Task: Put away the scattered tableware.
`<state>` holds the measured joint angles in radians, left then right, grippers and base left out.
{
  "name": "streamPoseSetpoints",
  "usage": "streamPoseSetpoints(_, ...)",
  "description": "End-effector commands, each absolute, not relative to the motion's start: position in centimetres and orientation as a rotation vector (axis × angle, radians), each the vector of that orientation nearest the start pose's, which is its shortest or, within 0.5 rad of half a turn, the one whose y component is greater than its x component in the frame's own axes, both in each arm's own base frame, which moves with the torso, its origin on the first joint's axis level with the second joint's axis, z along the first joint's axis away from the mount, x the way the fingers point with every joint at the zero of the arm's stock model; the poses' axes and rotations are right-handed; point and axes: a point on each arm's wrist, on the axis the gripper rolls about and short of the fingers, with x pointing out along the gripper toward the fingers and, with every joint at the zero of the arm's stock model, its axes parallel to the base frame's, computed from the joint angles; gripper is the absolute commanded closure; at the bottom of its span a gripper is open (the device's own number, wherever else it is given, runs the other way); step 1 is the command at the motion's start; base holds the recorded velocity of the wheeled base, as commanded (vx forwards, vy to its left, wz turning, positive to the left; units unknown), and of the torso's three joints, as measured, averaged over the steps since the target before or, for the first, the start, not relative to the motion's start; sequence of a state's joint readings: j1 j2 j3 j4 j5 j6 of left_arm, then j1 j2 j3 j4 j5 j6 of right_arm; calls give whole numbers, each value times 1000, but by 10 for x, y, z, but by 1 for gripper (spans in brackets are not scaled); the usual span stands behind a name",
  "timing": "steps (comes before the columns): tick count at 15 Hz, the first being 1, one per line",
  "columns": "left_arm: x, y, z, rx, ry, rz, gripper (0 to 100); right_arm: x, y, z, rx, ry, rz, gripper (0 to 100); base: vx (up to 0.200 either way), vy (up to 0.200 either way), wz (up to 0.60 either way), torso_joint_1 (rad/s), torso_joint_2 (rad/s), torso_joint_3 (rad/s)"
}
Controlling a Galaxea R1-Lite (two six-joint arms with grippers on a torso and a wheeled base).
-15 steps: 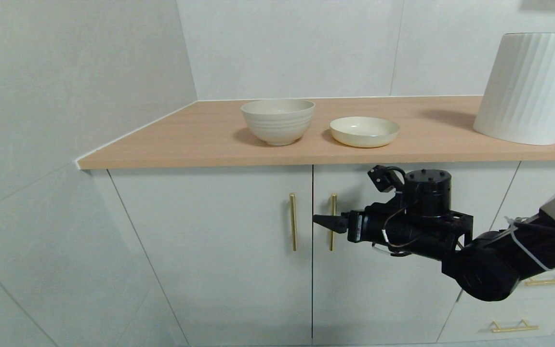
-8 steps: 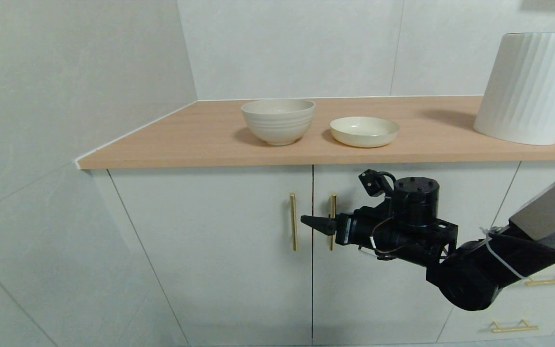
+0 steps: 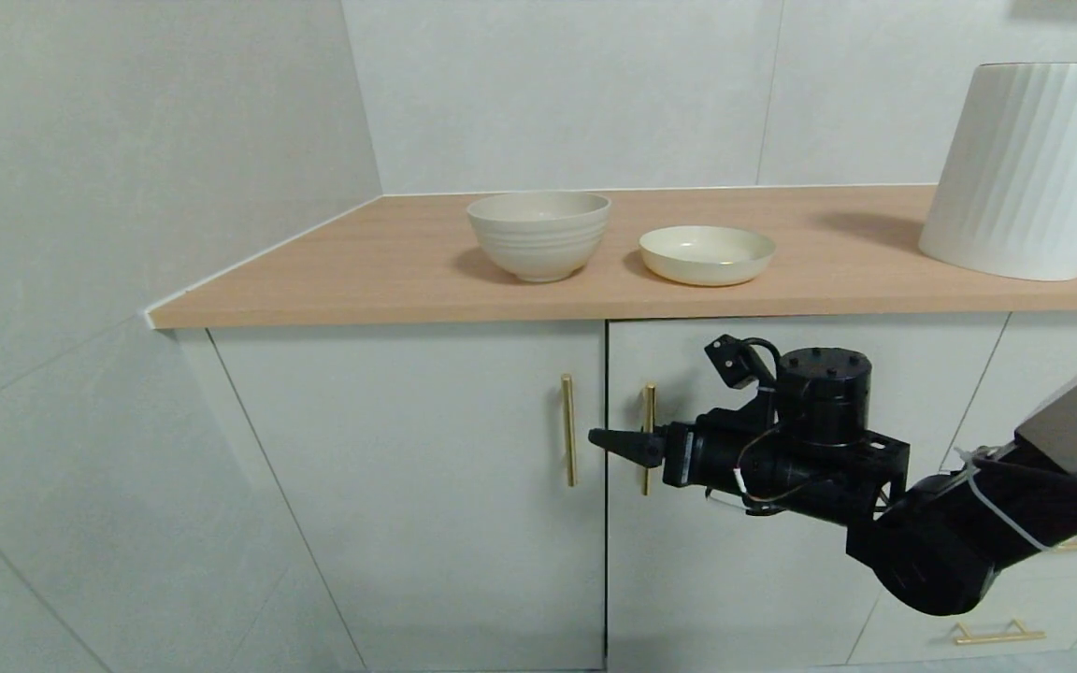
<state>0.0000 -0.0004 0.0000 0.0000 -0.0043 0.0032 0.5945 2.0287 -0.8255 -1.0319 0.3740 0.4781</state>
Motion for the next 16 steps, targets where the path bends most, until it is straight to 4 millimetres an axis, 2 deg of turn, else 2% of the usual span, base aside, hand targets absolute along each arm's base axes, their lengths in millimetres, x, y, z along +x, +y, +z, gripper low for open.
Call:
streamPoseSetpoints(1,-23,0,75,3,0,-5,0,286,204,127,421,398,945,0,0,0,0,0,0,0)
streamPoseSetpoints(4,-23,0,75,3,0,-5,0,268,193,135,420,405,975,0,0,0,0,0,0,0)
streamPoseSetpoints(7,-23,0,75,3,0,-5,0,244,179,139,418,450,1090,0,0,0,0,0,0,0)
streamPoseSetpoints(8,-23,0,75,3,0,-5,0,242,178,139,418,455,1095,0,0,0,0,0,0,0)
streamPoseSetpoints(9,-23,0,75,3,0,-5,0,230,171,139,416,471,1113,0,0,0,0,0,0,0)
streamPoseSetpoints(16,-23,0,78,61,-17,-4,0,209,159,132,411,517,1125,0,0,0,0,0,0,0)
